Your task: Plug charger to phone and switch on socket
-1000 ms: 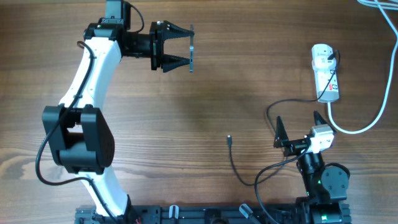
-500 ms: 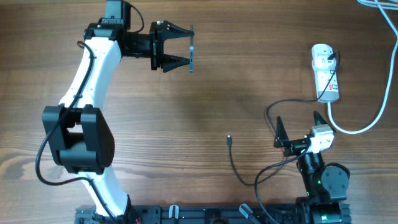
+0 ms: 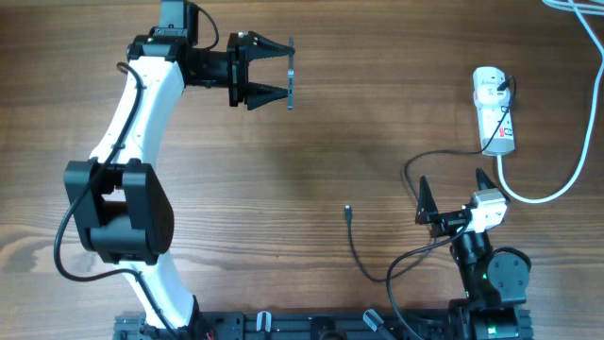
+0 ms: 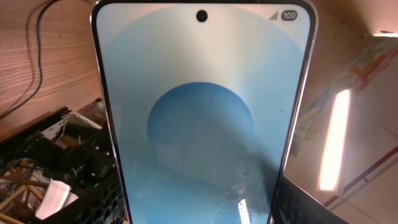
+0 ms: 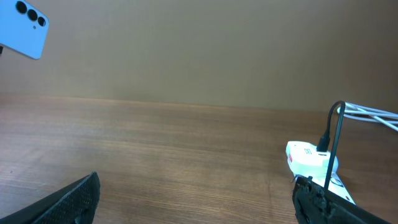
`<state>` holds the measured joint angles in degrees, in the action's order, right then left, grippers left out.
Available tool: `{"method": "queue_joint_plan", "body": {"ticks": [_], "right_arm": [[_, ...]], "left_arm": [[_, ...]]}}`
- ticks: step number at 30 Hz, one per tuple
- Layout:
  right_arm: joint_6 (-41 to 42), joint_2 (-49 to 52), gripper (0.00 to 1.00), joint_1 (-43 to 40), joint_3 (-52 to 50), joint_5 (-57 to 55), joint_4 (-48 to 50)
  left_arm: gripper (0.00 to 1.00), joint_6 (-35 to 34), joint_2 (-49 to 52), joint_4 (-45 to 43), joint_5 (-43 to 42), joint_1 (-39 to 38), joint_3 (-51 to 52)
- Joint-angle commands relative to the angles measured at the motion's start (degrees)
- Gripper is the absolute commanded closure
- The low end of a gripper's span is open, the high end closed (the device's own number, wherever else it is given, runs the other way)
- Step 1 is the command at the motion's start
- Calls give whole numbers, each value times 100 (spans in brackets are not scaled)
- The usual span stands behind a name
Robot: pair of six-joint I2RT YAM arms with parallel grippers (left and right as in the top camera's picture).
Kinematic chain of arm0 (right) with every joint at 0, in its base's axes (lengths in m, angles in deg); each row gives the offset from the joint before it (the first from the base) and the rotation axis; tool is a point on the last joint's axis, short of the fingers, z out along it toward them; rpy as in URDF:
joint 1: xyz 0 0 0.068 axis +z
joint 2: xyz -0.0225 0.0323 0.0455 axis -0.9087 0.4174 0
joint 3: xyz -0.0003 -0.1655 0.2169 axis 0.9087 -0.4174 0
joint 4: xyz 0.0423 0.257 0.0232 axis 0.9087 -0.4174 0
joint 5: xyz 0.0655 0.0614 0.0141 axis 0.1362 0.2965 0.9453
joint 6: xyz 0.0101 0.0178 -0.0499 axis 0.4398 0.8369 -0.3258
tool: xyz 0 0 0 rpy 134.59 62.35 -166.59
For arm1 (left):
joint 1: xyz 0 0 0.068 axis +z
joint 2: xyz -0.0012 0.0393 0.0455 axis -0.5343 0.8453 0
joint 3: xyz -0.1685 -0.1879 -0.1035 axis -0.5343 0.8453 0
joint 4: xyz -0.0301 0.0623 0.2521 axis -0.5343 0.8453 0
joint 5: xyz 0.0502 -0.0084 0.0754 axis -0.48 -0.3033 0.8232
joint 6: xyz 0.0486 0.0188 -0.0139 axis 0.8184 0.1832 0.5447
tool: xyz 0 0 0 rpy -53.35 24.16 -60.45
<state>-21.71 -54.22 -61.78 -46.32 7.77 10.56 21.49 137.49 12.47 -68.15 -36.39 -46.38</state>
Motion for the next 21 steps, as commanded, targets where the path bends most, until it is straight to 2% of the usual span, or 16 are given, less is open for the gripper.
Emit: {"method": "queue_joint_plan", "body": {"ticks": [1, 21], "right_arm": [[37, -4, 0, -20, -11, 2, 13], [39, -4, 0, -20, -11, 2, 13]], "left_arm": [[38, -28, -223, 190, -310, -31, -20], [38, -28, -223, 258, -308, -223, -20]]}}
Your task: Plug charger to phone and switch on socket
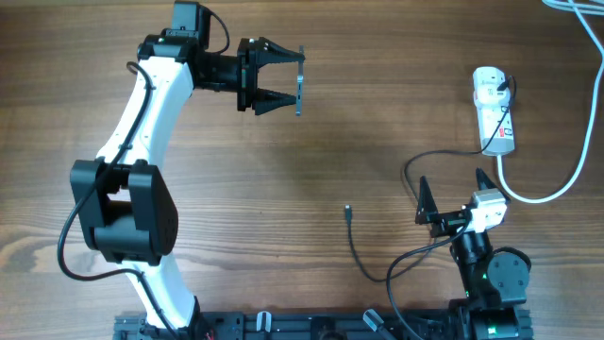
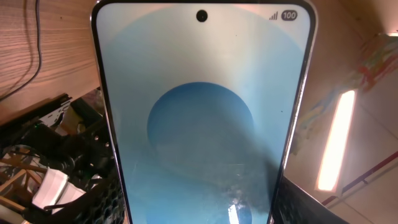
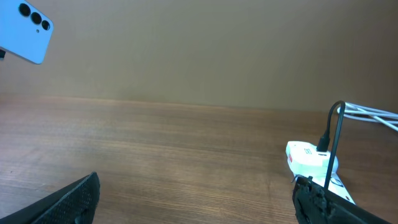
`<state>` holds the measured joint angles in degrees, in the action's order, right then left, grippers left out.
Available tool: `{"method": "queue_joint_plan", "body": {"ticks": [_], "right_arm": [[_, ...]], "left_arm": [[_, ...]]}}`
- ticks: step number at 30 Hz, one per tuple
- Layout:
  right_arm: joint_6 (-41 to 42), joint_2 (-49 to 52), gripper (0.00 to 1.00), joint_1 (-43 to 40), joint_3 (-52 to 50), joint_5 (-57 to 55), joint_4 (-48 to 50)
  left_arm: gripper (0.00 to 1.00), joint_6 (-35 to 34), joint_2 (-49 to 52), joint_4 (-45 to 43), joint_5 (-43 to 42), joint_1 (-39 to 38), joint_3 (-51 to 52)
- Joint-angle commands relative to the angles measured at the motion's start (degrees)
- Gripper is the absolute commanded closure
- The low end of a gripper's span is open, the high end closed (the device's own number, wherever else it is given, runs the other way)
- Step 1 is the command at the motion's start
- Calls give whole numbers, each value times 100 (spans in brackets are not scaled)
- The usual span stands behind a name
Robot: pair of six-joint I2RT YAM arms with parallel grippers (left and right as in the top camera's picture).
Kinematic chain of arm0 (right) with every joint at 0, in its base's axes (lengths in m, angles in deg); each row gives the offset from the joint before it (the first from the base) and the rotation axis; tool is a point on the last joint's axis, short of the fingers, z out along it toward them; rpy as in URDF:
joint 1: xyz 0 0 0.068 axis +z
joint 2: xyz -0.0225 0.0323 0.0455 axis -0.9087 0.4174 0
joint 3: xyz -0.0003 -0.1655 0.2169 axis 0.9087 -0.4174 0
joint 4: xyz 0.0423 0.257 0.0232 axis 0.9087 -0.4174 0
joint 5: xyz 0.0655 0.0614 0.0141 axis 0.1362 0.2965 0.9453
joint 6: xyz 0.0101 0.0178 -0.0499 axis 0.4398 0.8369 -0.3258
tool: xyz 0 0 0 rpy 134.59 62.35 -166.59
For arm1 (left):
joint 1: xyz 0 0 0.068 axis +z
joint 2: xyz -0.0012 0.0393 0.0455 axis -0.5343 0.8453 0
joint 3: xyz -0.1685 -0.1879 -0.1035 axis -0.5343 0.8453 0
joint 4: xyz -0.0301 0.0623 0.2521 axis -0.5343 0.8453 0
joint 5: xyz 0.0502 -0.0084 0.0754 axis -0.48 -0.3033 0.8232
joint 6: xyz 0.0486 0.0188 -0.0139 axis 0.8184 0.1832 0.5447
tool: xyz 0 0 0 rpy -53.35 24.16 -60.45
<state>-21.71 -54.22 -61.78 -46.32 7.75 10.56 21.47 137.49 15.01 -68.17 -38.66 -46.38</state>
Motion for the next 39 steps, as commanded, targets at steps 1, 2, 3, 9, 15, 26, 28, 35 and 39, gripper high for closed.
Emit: {"method": "queue_joint_plan", "body": {"ticks": [1, 2, 3, 9, 15, 26, 28, 35, 39], "right_arm": [[42, -4, 0, -20, -11, 4, 13], [42, -4, 0, -20, -11, 4, 13], [42, -4, 0, -20, -11, 7, 13], [39, -4, 0, -20, -11, 4, 13], [39, -4, 0, -20, -11, 4, 13], [39, -4, 0, -20, -11, 4, 13], [39, -4, 0, -20, -11, 4, 13], [2, -4, 0, -20, -11, -256, 11], [33, -4, 0, -20, -11, -269, 11]], "left_arm": [[38, -26, -223, 4, -304, 4, -20], [38, -26, -223, 4, -304, 4, -20], [37, -24, -223, 4, -304, 4, -20], [37, -26, -223, 4, -306, 4, -20], [38, -26, -223, 4, -306, 4, -20], [38, -28, -223, 9, -319, 4, -20], [38, -28, -223, 15, -376, 4, -20], [38, -26, -223, 24, -417, 4, -20], [38, -26, -223, 24, -435, 4, -20]]}}
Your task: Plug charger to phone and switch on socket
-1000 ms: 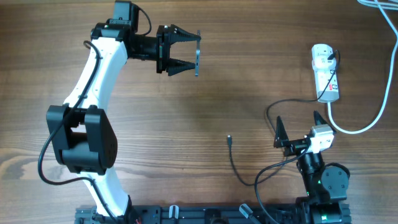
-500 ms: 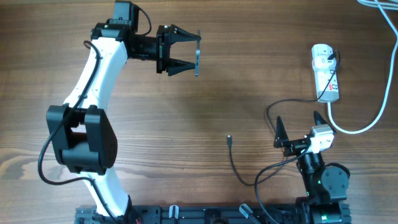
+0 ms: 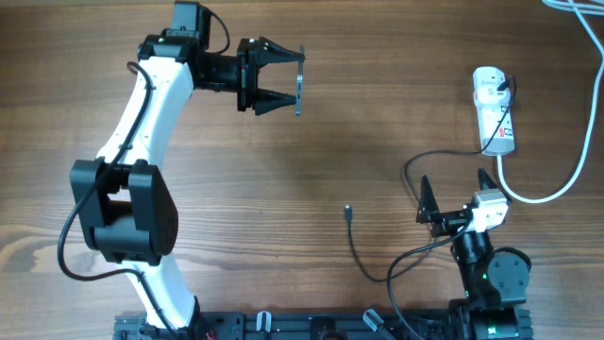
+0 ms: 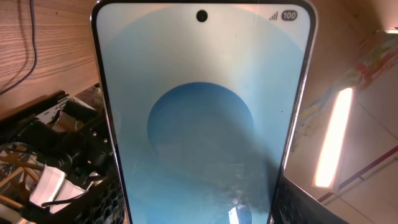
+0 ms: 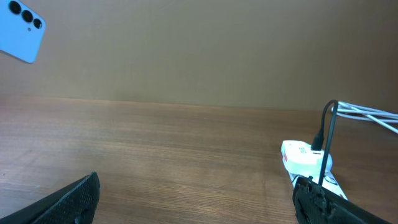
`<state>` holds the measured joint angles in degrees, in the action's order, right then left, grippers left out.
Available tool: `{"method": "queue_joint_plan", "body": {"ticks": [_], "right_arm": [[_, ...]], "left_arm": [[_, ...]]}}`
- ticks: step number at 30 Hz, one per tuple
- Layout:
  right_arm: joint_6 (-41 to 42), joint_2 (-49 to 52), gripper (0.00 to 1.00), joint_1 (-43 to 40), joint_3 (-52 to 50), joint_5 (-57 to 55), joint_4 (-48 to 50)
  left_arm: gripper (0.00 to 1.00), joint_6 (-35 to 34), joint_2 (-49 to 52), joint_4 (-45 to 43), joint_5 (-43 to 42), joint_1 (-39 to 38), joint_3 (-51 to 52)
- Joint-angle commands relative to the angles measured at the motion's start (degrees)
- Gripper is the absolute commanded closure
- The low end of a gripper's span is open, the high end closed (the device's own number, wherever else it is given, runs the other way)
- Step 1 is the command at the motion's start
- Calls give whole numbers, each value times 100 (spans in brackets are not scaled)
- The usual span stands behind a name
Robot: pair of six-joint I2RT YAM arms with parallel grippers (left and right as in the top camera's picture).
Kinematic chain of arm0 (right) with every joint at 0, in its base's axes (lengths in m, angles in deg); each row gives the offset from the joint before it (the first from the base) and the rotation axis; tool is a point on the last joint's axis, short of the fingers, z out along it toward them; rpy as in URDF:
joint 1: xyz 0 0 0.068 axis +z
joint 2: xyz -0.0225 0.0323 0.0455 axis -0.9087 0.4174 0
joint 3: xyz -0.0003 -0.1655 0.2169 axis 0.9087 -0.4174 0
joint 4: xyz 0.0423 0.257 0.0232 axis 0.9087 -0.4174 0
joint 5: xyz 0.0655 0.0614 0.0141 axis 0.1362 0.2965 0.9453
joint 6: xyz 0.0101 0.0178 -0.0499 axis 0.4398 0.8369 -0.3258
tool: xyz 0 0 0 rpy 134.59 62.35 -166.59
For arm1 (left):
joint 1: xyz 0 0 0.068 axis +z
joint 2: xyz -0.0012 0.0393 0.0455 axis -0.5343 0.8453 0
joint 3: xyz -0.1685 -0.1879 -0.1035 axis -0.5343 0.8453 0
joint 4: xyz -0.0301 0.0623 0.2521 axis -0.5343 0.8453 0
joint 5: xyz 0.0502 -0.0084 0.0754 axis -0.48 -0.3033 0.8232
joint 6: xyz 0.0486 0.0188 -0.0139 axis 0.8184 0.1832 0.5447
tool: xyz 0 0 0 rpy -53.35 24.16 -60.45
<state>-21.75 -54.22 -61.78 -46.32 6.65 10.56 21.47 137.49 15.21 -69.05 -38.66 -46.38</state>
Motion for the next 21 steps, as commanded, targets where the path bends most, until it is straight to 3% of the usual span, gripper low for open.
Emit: {"method": "queue_joint_plan", "body": {"ticks": [1, 10, 13, 17, 19, 21], "right_arm": [[31, -4, 0, -20, -11, -160, 11], [83, -4, 0, -20, -11, -101, 313], [1222, -4, 0, -17, -11, 992, 592], [2973, -4, 1, -20, -11, 1178, 887], [3858, -4, 0, -20, -11, 1237, 1582], [3939, -4, 0, -20, -2, 1307, 2575]], "left_arm": [[38, -26, -223, 4, -350, 4, -20], [38, -24, -223, 2, -345, 4, -20], [38, -24, -223, 2, -345, 4, -20], [39, -22, -223, 2, -345, -2, -20], [39, -24, -223, 2, -345, -2, -20], [39, -24, -223, 4, -345, -2, -20]]}}
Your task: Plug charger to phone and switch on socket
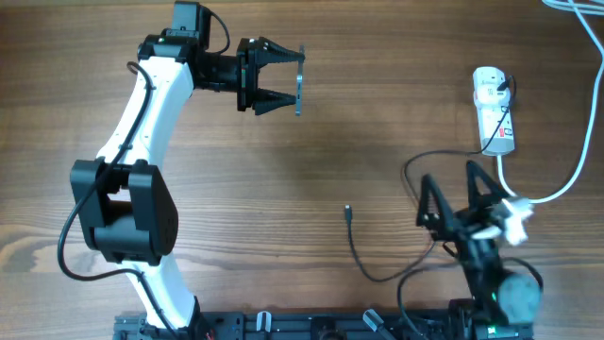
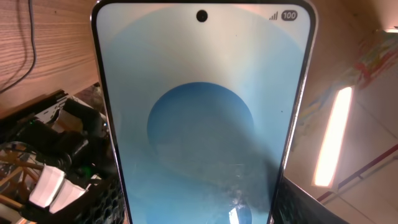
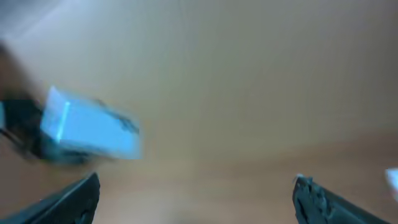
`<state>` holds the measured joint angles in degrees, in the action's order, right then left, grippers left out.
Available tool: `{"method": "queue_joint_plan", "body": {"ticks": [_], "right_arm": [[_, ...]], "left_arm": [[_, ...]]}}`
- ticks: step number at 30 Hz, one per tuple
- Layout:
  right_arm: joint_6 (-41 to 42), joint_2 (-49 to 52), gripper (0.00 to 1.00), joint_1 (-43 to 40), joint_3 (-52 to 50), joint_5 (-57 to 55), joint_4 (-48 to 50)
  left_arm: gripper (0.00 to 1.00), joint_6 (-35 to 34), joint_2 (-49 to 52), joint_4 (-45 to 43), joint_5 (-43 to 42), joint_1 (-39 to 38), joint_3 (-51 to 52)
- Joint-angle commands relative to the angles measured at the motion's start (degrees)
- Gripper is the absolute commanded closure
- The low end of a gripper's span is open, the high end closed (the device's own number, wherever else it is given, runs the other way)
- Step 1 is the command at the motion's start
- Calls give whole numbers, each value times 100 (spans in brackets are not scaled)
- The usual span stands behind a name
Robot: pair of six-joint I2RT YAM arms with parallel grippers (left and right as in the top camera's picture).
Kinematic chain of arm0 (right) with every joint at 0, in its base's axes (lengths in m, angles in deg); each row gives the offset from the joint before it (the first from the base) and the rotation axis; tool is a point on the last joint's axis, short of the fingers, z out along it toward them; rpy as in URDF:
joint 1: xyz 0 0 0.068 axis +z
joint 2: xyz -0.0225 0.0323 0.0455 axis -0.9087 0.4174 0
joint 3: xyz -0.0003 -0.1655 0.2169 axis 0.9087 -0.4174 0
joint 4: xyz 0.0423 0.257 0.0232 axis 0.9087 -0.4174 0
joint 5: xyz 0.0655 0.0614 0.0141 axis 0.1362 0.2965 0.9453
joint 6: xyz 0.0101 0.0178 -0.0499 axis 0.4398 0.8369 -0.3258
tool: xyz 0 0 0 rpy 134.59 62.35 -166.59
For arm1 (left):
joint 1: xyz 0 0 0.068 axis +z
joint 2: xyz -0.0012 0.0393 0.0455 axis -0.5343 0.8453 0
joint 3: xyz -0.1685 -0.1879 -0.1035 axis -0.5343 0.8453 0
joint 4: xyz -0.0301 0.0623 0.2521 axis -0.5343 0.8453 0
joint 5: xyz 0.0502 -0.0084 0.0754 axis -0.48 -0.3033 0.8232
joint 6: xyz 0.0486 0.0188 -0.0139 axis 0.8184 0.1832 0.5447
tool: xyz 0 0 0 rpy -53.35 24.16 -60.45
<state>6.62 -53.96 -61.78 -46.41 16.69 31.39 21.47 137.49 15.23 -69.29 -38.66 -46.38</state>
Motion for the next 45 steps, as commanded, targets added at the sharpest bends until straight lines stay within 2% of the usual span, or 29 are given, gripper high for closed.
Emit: {"method": "queue_joint_plan", "body": {"ticks": [1, 3, 5, 9, 12, 14, 16, 20, 22, 25, 30, 37, 39, 41, 45], "right_arm": [[1088, -26, 0, -20, 133, 273, 1222], [942, 7, 0, -20, 470, 267, 1259], [442, 177, 0, -20, 1088, 442, 734], [-595, 1134, 0, -20, 3095, 448, -1886], [-1058, 2035, 0, -20, 4448, 841, -3381], [-730, 2518, 0, -20, 5101, 1611, -3875], [-162, 2889, 0, -20, 5477, 2562, -3956], [1086, 3432, 1, -17, 5536, 3541, -2841], [1565, 3773, 3, -17, 5757, 3864, -2839], [1340, 4297, 3, 50, 6371, 4138, -3519], [74, 5163, 1, 643, 7834, 2437, -5781], [-527, 6795, 2, 2299, 9737, -546, -8207], [-398, 7412, 3, 2909, 10386, -1349, -8957], [116, 7853, 2, 3397, 10769, -2216, -9254], [522, 8387, 1, 4061, 10920, -2874, -9149]], "left_arm": [[39, -24, -223, 2, -323, -2, -20], [40, -24, -223, 2, -323, -17, -20], [39, -24, -223, 2, -321, -28, -20], [39, -26, -223, 0, -321, -28, -20], [39, -24, -223, 0, -321, -28, -20], [39, -26, -223, 2, -323, -28, -20], [39, -26, -223, 0, -321, -28, -20], [39, -24, -223, 2, -319, -28, -20], [39, -24, -223, 2, -319, -28, -20], [40, -28, -223, 2, -319, -42, -20], [40, -50, -223, 2, -229, -105, -20], [40, -446, -223, -2, 267, -258, -20], [40, -463, -223, -2, 273, -313, -20], [39, -601, -223, -4, 328, -341, -20], [40, -761, -223, -22, 328, -361, -20]]}}
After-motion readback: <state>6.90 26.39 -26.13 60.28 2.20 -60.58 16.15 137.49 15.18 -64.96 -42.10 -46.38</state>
